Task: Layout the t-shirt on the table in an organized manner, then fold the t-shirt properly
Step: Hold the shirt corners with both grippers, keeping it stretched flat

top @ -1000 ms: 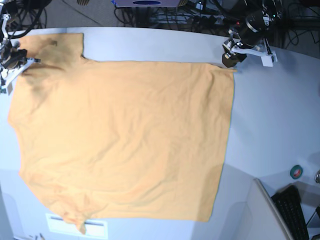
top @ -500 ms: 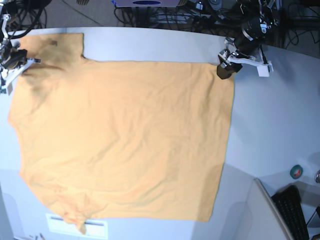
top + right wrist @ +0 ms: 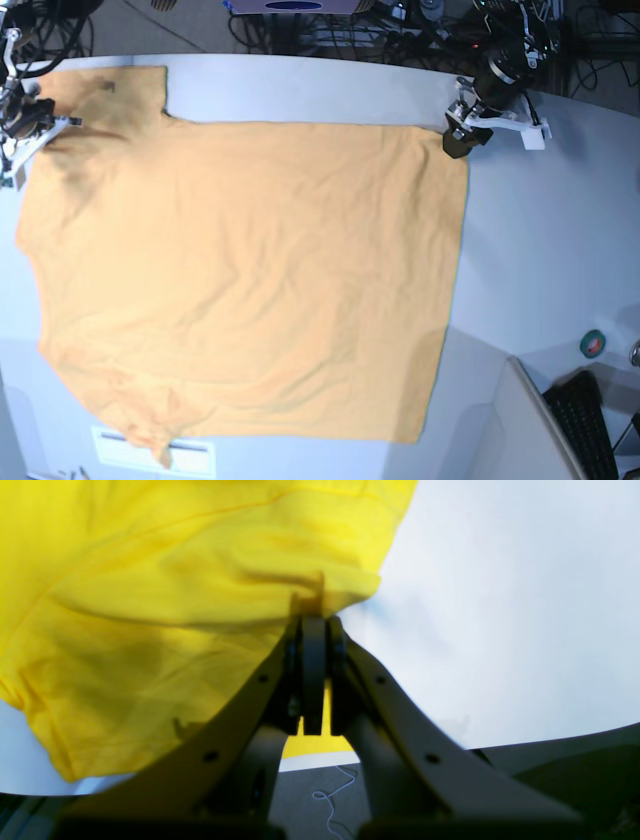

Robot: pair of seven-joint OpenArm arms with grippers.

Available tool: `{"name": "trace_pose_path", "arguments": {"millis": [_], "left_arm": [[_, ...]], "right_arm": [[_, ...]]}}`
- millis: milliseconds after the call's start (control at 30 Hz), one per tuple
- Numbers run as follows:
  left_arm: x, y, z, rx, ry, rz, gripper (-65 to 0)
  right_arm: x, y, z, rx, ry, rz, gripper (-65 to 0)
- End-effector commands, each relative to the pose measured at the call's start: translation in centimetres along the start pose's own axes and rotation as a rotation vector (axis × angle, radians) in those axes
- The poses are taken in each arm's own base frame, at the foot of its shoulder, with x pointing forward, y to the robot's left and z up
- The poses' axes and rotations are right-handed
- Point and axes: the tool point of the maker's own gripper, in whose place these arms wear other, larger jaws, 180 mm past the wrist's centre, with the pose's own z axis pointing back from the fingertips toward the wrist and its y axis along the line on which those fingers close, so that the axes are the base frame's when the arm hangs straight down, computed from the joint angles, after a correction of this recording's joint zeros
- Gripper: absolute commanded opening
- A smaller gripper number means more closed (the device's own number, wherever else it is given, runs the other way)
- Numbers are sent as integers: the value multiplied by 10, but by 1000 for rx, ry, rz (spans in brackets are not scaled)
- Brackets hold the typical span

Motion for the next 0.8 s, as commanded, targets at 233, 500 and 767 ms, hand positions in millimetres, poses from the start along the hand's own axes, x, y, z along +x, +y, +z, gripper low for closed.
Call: {"name": "trace_pose_path", "arguments": {"millis": [233, 500, 767], "left_arm": [[-3, 5, 3, 16, 11, -7, -650], [-4, 12, 10, 27, 54, -32, -650], [10, -5, 40, -7, 6, -158, -650]], "right_arm": [[11, -7, 5, -14, -31, 9, -650], [10, -8, 5, -16, -29, 5, -650], [-4, 3, 5, 4, -11, -8, -650]]}}
